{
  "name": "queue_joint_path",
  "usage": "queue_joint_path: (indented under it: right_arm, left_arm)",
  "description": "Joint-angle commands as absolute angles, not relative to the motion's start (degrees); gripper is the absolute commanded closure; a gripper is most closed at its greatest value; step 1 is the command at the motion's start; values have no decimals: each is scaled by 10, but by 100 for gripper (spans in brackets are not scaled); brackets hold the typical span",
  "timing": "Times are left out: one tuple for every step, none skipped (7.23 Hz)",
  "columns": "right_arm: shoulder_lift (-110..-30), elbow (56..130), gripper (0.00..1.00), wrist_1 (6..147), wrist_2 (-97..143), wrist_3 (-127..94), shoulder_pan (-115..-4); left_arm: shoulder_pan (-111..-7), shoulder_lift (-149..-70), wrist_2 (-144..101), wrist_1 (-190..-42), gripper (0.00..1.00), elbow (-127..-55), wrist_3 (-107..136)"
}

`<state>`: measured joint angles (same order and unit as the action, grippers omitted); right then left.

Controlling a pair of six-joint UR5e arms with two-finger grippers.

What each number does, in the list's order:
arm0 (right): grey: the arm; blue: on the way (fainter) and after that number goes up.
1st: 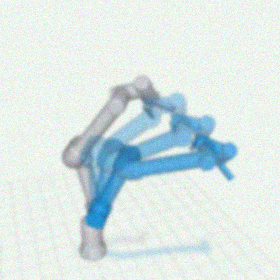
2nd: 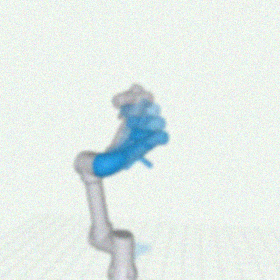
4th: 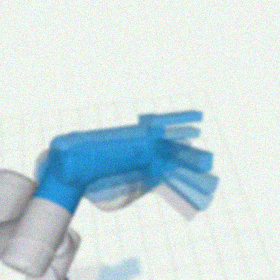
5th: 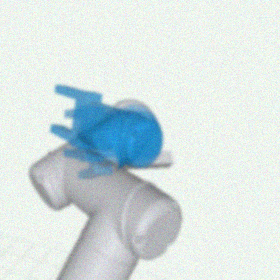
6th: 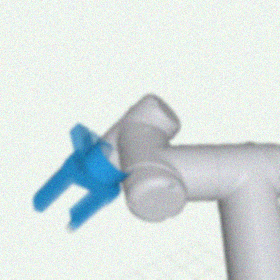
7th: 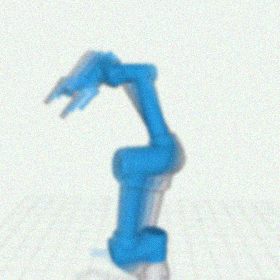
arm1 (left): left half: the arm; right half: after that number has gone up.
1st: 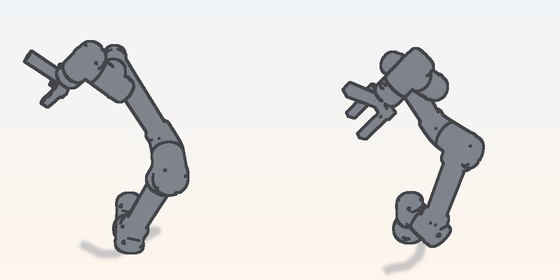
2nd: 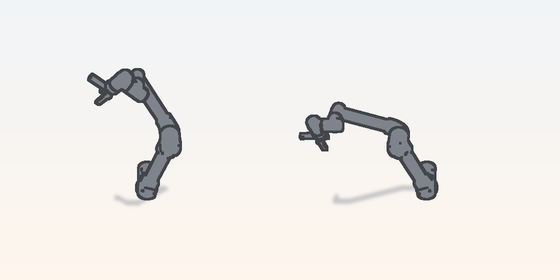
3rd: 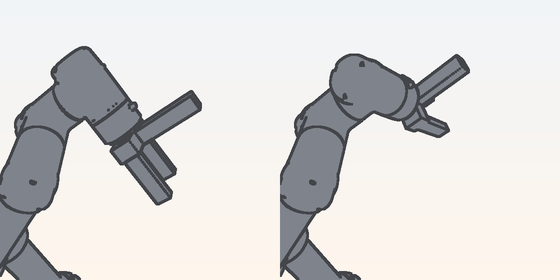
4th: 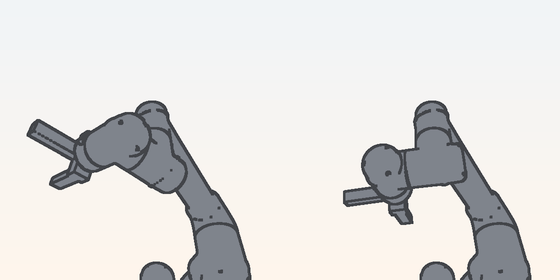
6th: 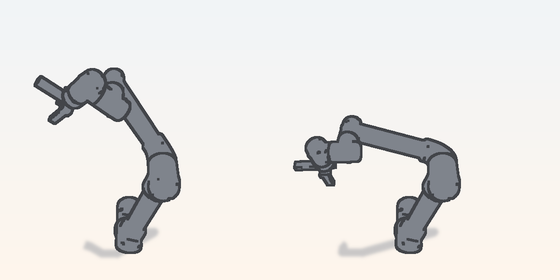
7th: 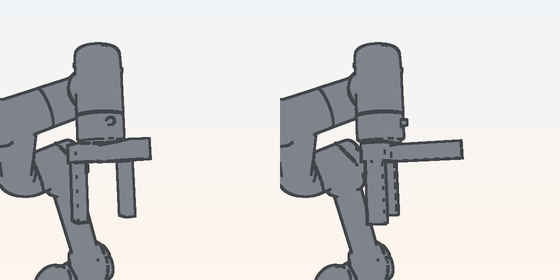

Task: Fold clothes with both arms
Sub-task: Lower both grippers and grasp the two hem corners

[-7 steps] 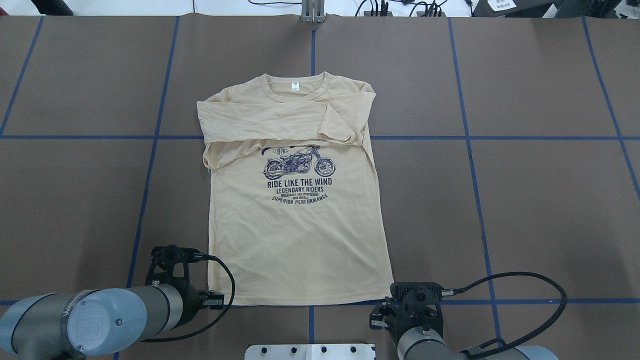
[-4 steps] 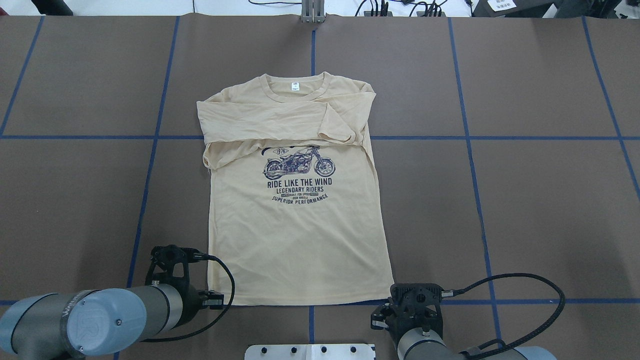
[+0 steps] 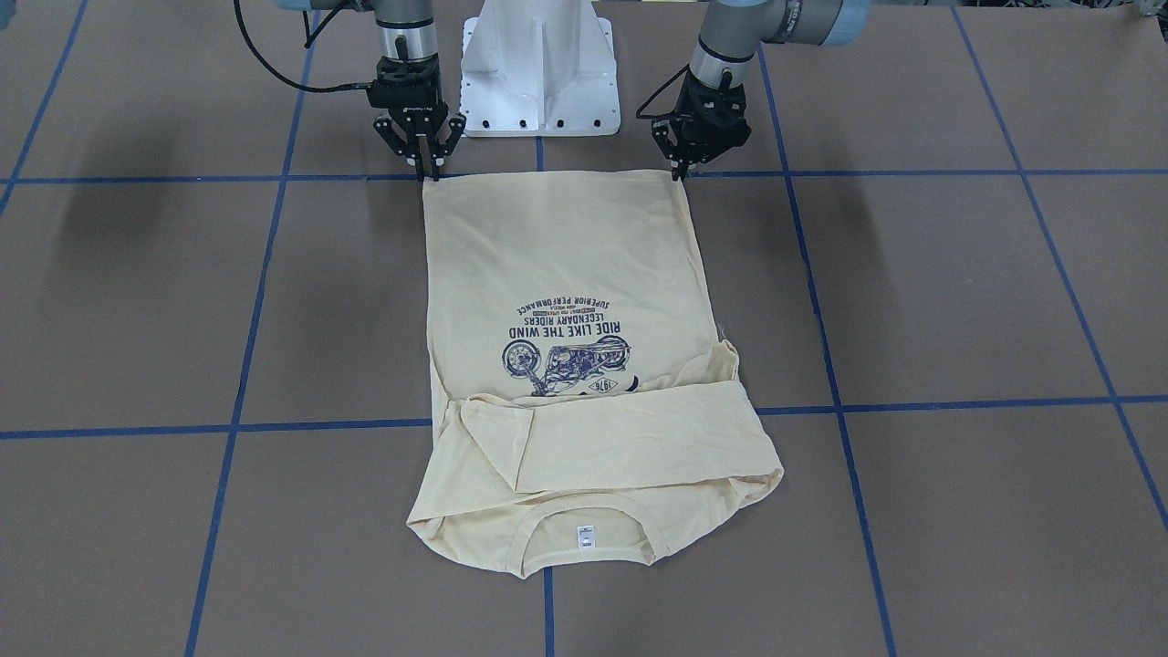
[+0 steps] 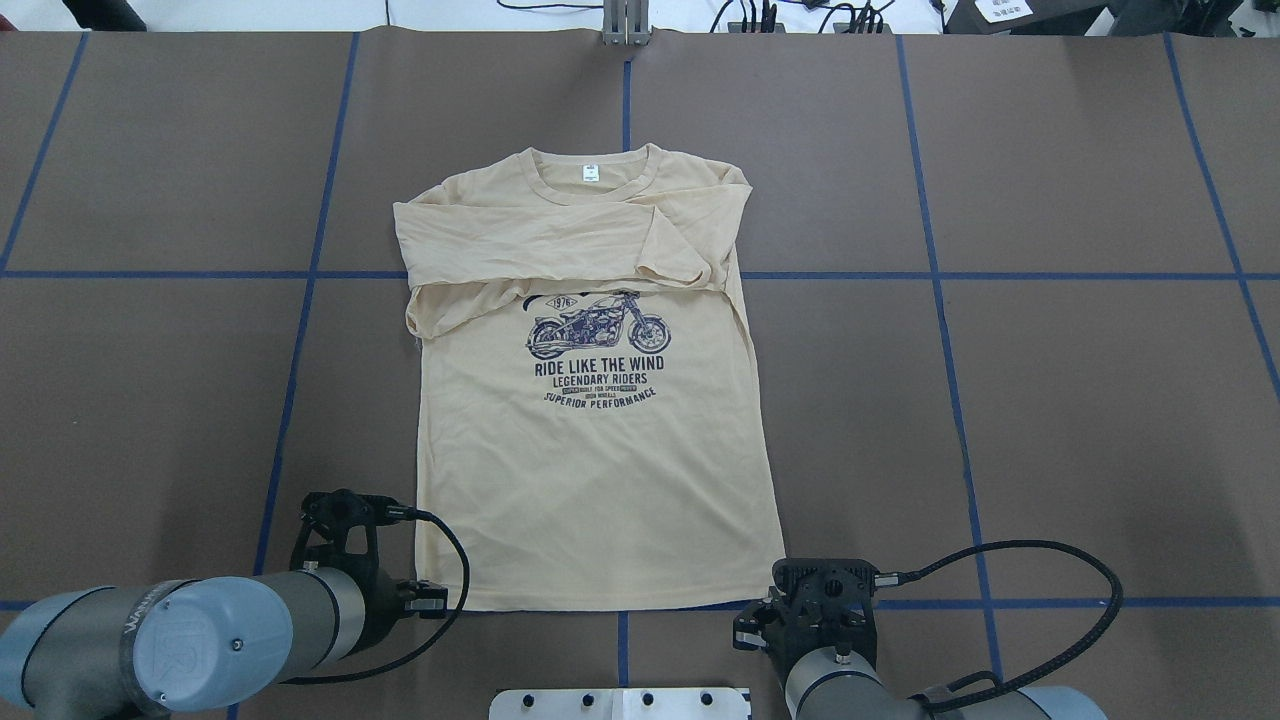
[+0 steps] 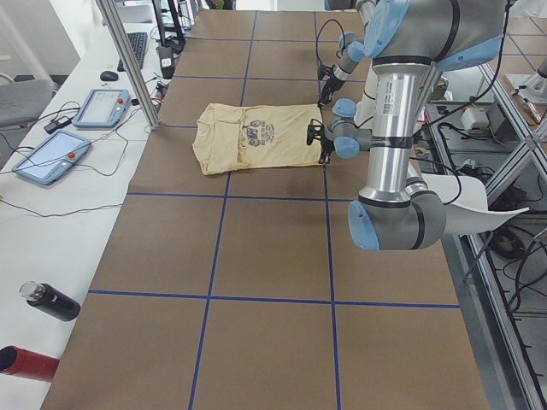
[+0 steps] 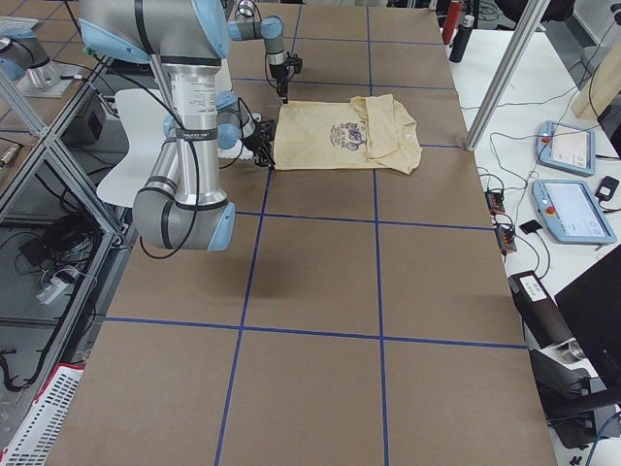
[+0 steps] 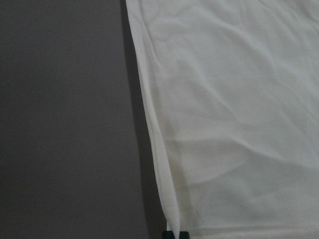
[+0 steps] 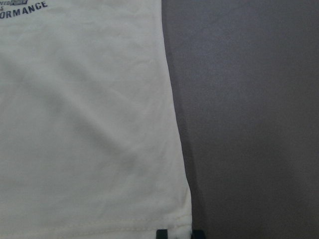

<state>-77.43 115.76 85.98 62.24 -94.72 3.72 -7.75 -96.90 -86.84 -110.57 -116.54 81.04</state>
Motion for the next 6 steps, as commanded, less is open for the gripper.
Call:
queue_joint_path:
  right_arm:
    - [-773, 1155, 71, 860, 622, -947, 33]
    - [-773, 1156, 72, 860, 622, -946, 33]
    - [-772, 1157, 90, 860, 622, -947, 30]
    - [-772, 1157, 100, 860, 622, -947, 27]
    - [-771, 1159, 100, 860, 622, -947, 25]
    - [-768, 1161, 100, 860, 623, -946, 20]
  left_arm:
    - [-77, -970, -869, -1106, 100, -1165, 810]
    - [-77, -971, -869, -1106, 100, -1166, 810]
    - [-77, -972, -870, -1106, 100, -1166, 810]
    - [-77, -972, -870, -1107, 100, -1166, 809]
    - [-77, -973, -870, -1106, 100, -1167, 810]
    - [-79, -970, -870, -1106, 100, -1180, 808]
